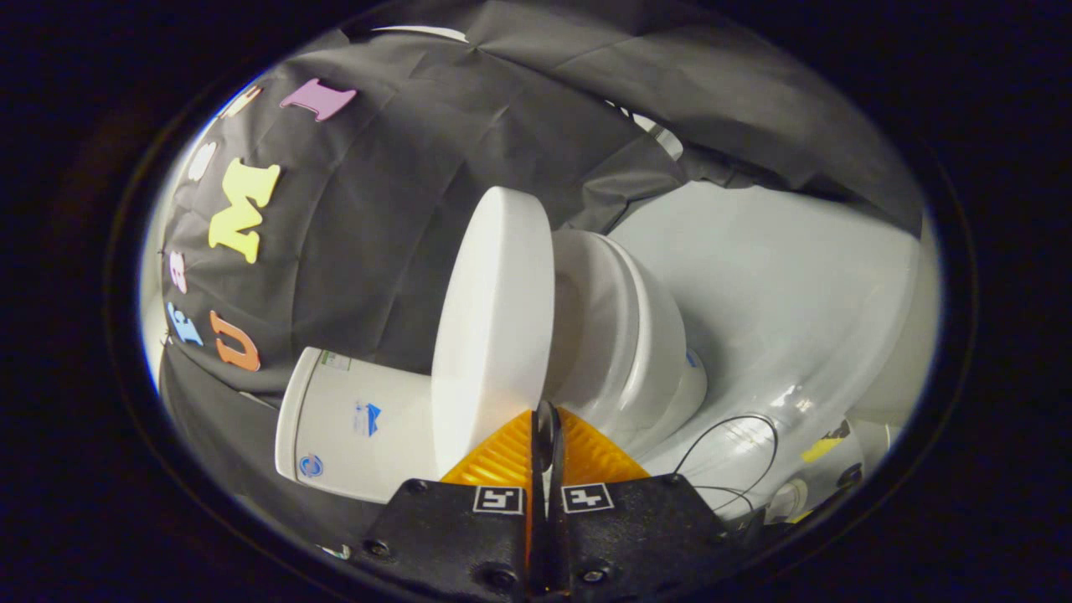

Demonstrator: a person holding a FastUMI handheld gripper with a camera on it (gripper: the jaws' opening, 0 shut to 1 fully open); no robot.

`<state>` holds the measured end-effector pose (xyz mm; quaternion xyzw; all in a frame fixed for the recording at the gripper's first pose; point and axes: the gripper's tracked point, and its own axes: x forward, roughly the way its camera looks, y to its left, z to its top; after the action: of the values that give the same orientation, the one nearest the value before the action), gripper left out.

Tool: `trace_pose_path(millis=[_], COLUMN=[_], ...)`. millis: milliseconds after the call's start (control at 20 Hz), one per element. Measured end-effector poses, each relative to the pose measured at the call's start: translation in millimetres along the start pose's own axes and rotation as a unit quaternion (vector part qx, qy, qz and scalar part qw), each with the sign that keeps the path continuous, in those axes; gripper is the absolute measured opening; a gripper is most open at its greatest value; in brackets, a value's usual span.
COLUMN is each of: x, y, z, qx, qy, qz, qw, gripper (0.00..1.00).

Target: Open the toilet lid.

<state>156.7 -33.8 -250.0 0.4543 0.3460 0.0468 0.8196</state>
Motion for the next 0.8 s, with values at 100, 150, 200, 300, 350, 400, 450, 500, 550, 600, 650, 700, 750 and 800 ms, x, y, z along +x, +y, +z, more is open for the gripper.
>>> trace_pose_path(millis=[100,150,200,300,350,400,450,500,550,600,650,700,750,800], x=[-4,-5,-7,-13,-16,-18,-21,-23,-25,-26,-27,-29,-30,-29], y=[6,9,14,25,31,36,43,50,58,64,69,73,78,83], z=[1,2,2,3,3,3,3,3,3,2,2,1,1,-1], qx=[-0.014,-0.019,-0.020,-0.020,-0.022,-0.025,-0.030,-0.037,-0.047,-0.057,-0.064,-0.071,-0.077,-0.082], qy=[-0.007,-0.010,-0.012,-0.016,-0.018,-0.020,-0.023,-0.026,-0.029,-0.031,-0.035,-0.037,-0.040,-0.042], qz=[0.000,-0.002,-0.002,0.007,0.012,0.016,0.020,0.023,0.024,0.023,0.023,0.023,0.023,0.024], qw=[1.000,1.000,1.000,1.000,1.000,0.999,0.999,0.999,0.998,0.998,0.997,0.997,0.996,0.995], gripper=[0.04,0.04,0.04,0.04,0.04,0.04,0.04,0.04,0.04,0.04,0.04,0.04,0.04,0.04])
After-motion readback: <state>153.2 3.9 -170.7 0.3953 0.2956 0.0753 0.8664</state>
